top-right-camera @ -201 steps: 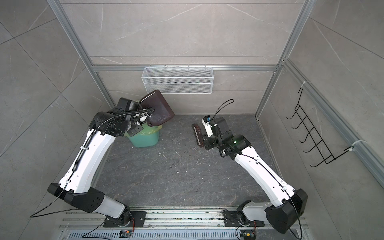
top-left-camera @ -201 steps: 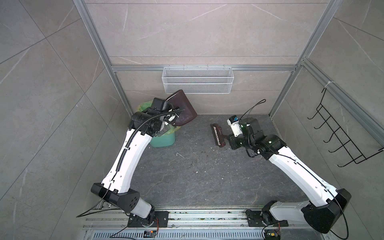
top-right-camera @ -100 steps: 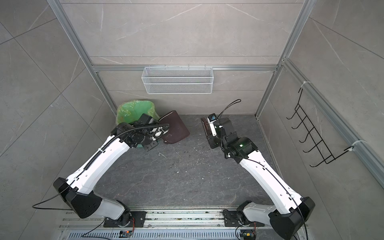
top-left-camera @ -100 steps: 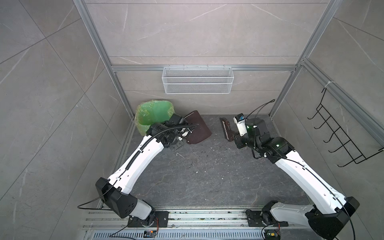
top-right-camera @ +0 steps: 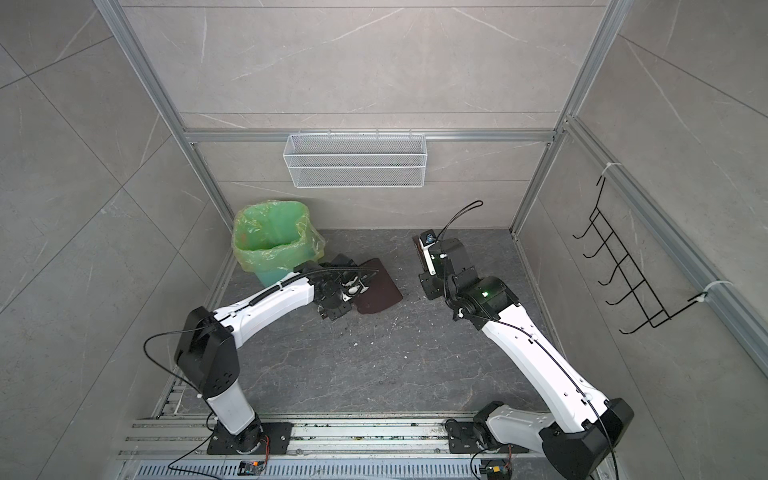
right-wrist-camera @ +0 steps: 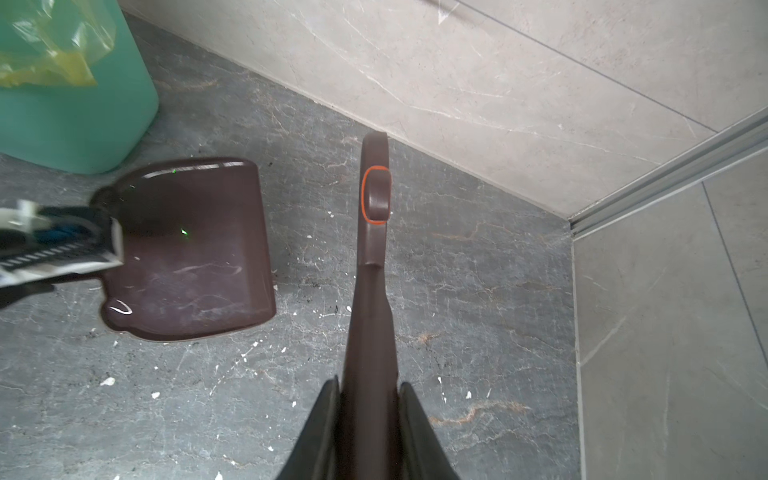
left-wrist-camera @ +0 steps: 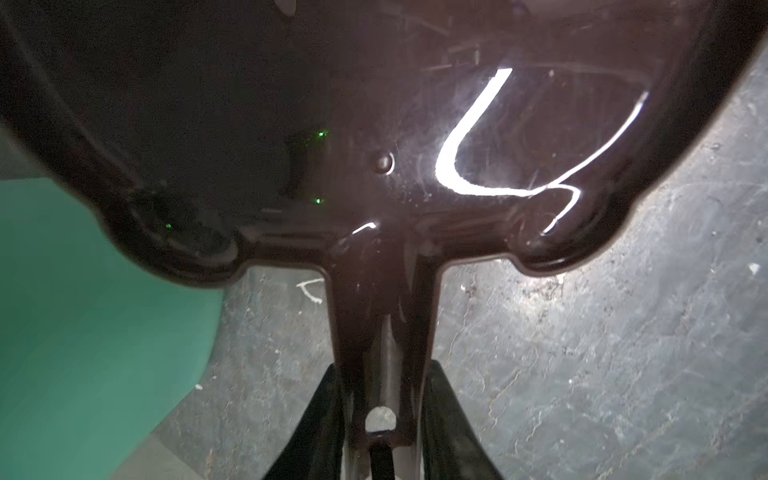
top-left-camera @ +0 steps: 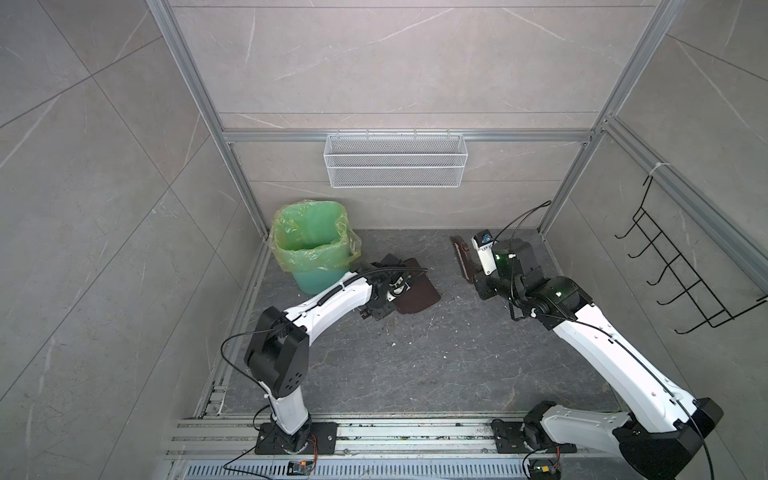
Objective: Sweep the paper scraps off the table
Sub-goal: 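Lower the dustpan beside the bin while the right gripper moves the broom out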
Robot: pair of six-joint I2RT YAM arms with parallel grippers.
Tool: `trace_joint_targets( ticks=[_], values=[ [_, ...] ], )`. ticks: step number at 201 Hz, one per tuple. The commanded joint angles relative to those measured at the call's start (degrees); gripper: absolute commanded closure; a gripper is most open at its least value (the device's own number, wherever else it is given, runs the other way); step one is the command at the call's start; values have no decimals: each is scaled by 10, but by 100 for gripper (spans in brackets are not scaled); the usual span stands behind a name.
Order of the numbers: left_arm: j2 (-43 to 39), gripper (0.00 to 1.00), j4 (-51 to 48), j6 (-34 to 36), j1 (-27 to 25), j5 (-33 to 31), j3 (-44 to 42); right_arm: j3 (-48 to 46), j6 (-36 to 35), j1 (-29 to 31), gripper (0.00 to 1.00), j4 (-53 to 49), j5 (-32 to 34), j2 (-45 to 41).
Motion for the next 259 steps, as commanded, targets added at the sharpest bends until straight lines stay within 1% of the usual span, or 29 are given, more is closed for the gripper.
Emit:
trace_joint_targets(
  ticks=[1,60,108,141,196,205,220,228,259],
  values=[
    [19,100,43,-25,-13,14,10,-14,-10,-2,100,5,24,-13],
    [80,100,71,-33,-16,75,3,-36,-14,-2,100,-5,48,-1],
    [102,100,77,-37,-17,91,-10,-39,-13,-2,100,-3,45,15],
    [100,84,78,-48,-16,94,-12,-38,-13,-1,100,-3,38,21],
    [78,70,80,-54,-16,96,-24,-43,-20,-1,100,-1,25,23],
    [75,63,81,-54,-17,100,-27,-44,-21,-1,100,0,22,22],
    [71,57,80,-54,-17,110,-31,-43,-23,0,100,2,17,24],
    [69,55,81,-57,-16,109,-33,-43,-24,0,100,3,14,24],
    [53,55,88,-70,-17,90,-44,-40,-27,3,100,4,-3,27]
  ],
)
